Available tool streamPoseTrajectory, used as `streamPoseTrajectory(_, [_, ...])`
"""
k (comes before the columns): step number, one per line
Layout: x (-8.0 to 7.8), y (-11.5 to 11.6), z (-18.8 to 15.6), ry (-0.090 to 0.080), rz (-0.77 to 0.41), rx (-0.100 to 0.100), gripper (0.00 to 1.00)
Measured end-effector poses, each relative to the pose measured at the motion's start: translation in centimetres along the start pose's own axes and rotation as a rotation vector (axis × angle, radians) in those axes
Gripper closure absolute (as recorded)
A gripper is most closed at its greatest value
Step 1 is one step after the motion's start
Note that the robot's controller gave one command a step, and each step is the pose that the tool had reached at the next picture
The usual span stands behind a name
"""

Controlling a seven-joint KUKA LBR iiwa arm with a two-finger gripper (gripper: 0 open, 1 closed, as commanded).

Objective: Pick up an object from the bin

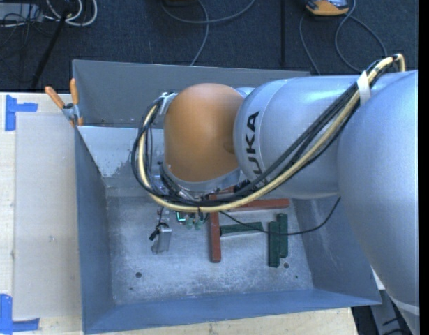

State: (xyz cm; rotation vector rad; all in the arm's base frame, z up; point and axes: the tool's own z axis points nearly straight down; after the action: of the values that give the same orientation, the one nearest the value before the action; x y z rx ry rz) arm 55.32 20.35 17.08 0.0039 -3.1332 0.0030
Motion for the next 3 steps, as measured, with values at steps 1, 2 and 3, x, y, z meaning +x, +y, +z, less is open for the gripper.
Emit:
streamPoseTrajectory(1, [-2.2, -9.2, 10.3, -0.004, -0.418, 0.001, 0.0])
streamPoseTrajectory(2, [-2.2, -15.4, 7.1, -0.01, -0.717, 0.003, 0.0])
streamPoseTrajectory(3, [-5.3, -14.1, 6.6, -0.012, -0.807, 0.001, 0.0])
